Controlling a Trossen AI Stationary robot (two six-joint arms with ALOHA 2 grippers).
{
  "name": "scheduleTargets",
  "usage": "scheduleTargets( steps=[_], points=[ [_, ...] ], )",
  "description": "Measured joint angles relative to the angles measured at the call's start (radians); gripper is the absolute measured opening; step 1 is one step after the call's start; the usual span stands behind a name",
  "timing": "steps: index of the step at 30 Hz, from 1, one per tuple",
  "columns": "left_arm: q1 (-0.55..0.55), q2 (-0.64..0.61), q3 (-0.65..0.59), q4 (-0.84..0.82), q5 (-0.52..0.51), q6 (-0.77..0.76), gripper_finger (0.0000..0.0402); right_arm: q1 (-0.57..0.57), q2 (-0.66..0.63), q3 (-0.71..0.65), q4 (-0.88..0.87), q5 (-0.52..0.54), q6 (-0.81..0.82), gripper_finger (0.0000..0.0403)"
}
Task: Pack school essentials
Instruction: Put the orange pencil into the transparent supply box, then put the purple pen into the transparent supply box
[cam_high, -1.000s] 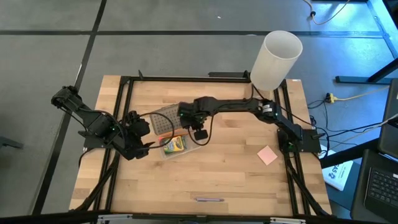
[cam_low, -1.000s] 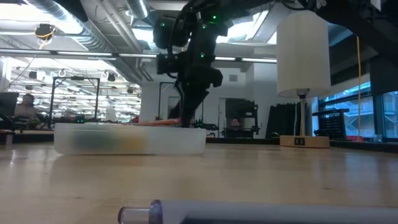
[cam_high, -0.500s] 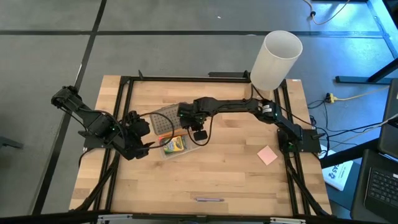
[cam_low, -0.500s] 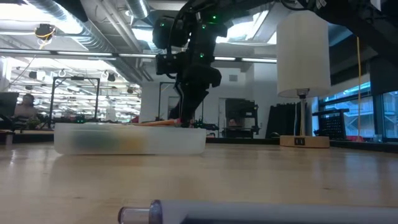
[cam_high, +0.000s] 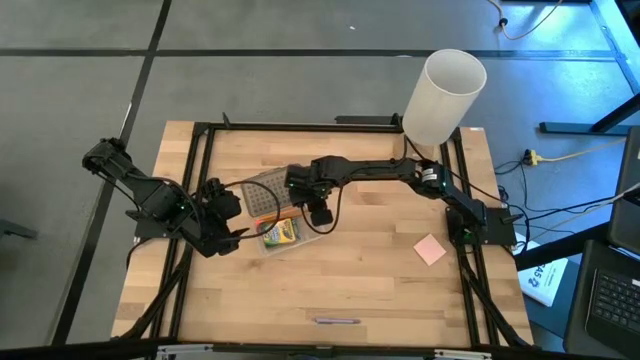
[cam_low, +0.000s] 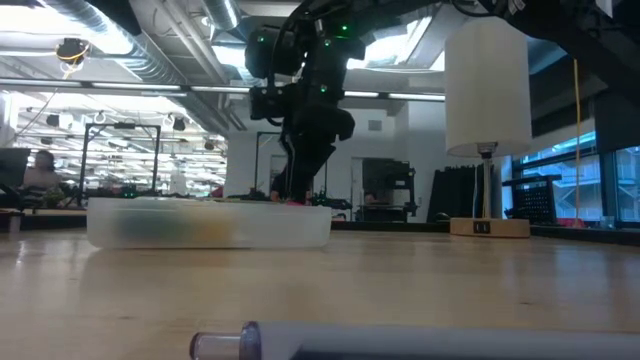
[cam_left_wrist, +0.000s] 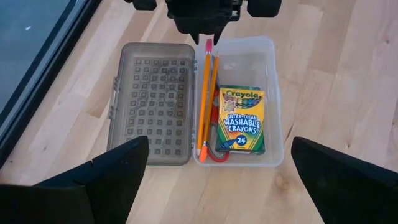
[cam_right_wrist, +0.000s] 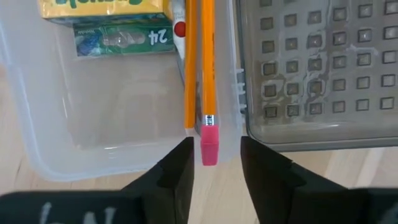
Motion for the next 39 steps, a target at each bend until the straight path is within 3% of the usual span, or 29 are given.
scheduleTargets(
  steps=[10, 19, 26, 33, 39],
  points=[
    [0.000, 0.000, 0.000, 0.000, 0.000, 0.000, 0.0389, 0.000, 0.026, 0.001, 0.025, -0.119, 0.021, 0.0135],
    [0.000, 0.000, 0.000, 0.000, 0.001, 0.000, 0.0389, 0.000, 0.040, 0.001, 0.003, -0.073, -0.031, 0.0135],
    [0.000, 0.000, 0.000, 0.000, 0.001, 0.000, 0.0389, 0.012, -0.075, 0.015, -0.106, -0.059, 0.035, 0.0135],
    [-0.008, 0.000, -0.014, 0.001, -0.001, 0.002, 0.0389, 0.153, -0.201, 0.014, -0.209, -0.060, 0.063, 0.0135],
    [-0.062, 0.000, -0.056, 0.090, -0.001, 0.058, 0.0389, 0.331, -0.243, 0.015, -0.216, 0.005, 0.223, 0.0136]
  ],
)
